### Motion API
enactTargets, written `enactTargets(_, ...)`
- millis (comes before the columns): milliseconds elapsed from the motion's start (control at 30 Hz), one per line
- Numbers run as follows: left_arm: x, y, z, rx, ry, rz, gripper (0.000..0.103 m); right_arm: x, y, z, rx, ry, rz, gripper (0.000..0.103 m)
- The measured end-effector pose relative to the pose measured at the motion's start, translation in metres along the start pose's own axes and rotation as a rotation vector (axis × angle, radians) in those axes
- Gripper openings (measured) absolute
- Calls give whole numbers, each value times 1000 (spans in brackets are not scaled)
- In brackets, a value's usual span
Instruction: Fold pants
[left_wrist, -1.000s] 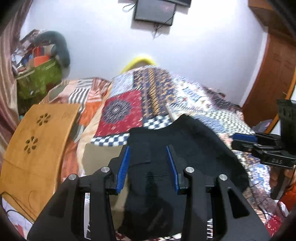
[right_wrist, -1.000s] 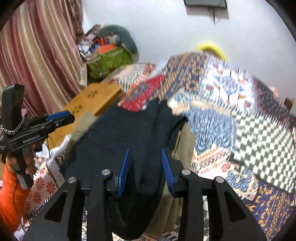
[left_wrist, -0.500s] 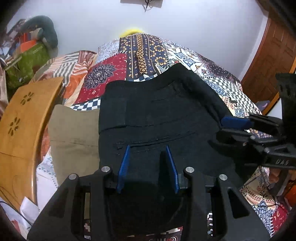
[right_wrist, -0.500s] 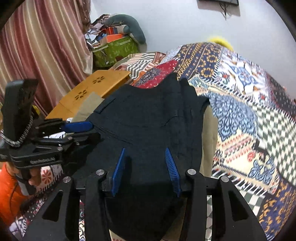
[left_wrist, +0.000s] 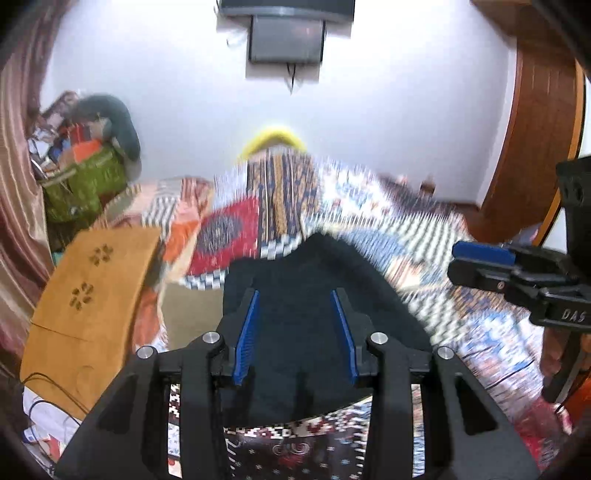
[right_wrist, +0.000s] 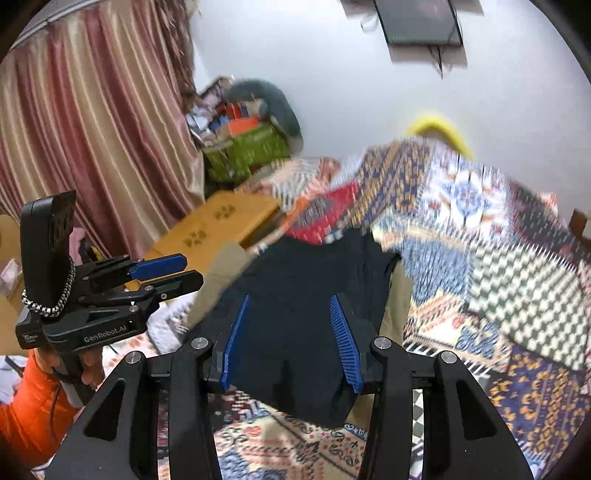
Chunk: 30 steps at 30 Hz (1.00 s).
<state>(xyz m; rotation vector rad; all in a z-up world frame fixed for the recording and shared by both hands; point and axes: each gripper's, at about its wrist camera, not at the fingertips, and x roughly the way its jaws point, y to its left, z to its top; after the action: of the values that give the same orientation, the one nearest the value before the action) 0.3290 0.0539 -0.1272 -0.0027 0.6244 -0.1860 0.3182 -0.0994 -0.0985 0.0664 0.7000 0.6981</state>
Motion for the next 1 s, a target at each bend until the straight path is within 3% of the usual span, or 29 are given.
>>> enactTargets(300,-134,-38,22,32,-263,25,39,-111,56,20,-93,-250,1,41)
enactTargets(467,-201,-62,16,61,-384,50,45,-161,88,17,-136,-359,-8,41)
enactTargets(567,-235,-77,6,86,-455,78,57,-184,102,11,-129,-402,6,42)
enactTargets(700,-268,-92,-8,96,-504,105,68,-206,116,-6,-96,-467,-1,56)
enactTargets(833,-289,-97,-20,74,-525,111,92,-216,125,-16,-70,-475,7,62)
enactTargets(933,-300,-99,-30,63,-544,132,99,-223,131,-22,-81,-482,-32,79)
enactTargets(1000,-304,-98,-33,50,-549,129,101,-226,135,-24,-94,-494,-66,84)
